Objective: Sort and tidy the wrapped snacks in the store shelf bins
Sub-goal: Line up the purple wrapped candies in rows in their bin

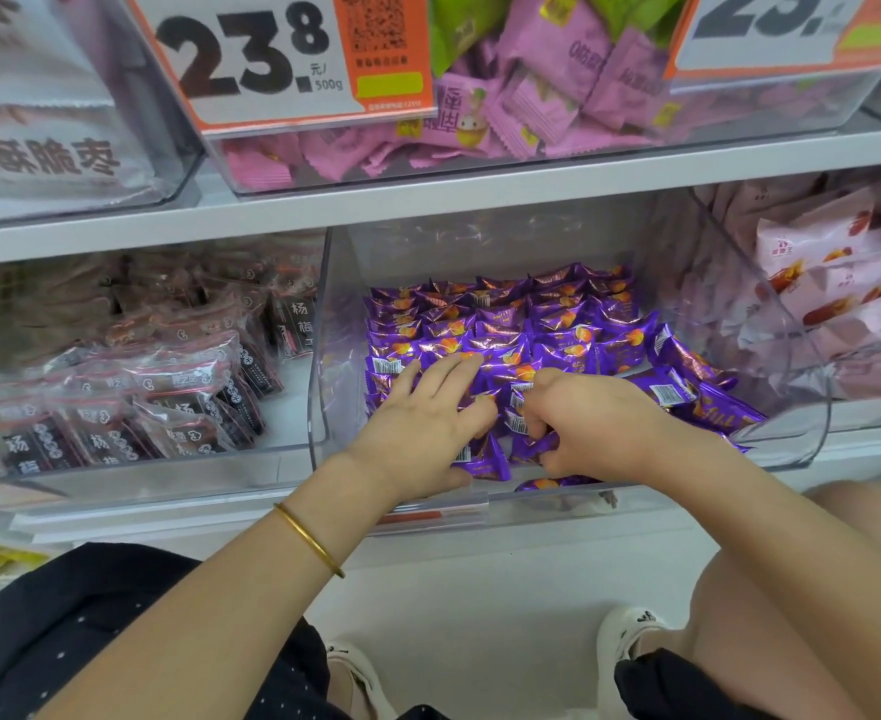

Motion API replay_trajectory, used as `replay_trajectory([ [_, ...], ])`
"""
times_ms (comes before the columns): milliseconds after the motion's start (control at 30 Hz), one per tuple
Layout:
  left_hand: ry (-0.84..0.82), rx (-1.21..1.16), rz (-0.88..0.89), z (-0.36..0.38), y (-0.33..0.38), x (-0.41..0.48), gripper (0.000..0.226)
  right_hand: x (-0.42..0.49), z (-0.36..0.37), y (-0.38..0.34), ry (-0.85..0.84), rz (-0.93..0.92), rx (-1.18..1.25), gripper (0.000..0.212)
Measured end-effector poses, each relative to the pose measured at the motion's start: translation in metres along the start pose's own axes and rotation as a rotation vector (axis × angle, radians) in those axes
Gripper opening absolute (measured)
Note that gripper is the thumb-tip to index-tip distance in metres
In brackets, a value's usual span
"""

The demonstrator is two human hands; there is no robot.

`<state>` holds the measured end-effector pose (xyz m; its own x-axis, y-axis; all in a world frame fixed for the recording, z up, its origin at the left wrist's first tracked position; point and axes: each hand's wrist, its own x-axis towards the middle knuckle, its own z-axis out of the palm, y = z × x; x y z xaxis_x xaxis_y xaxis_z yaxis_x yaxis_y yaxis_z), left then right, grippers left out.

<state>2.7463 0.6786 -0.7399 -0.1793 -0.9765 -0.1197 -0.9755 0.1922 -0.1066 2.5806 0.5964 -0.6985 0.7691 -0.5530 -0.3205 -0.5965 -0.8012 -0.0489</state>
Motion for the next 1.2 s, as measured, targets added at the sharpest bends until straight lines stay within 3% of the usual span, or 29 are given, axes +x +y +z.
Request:
replay_trajectory([
  [200,0.079,0.02,0.129,-0.007,-0.001,0.002,0.047,-0.002,-0.001,0.005,-0.066,-0.051,-0.088,0.044],
  [300,0.088,0.03,0.163,-0.011,0.0,0.003,0.04,0.0,0.002,0.005,-0.046,-0.064,-0.091,0.043],
  [467,0.098,0.042,0.179,-0.015,0.003,0.002,0.037,-0.003,-0.001,0.02,0.065,-0.127,0.135,0.032],
  [633,0.123,-0.02,0.165,-0.014,0.006,0.001,0.041,-0.014,-0.009,0.028,0.074,-0.165,0.492,0.029],
  [733,0.11,-0.042,0.157,-0.012,0.006,0.002,0.042,-0.015,-0.01,0.024,0.036,-0.23,0.575,0.028],
  [900,0.129,-0.005,0.113,-0.01,0.003,0.005,0.053,-0.005,-0.005,0.001,-0.086,-0.274,0.512,0.028],
  [1033,0.173,-0.029,0.131,-0.011,0.0,0.002,0.04,0.004,0.005,-0.006,-0.045,-0.197,0.525,0.031],
  [1200,0.063,-0.072,0.039,-0.021,-0.001,-0.006,0.028,0.006,0.004,-0.011,-0.018,-0.169,0.281,0.031],
])
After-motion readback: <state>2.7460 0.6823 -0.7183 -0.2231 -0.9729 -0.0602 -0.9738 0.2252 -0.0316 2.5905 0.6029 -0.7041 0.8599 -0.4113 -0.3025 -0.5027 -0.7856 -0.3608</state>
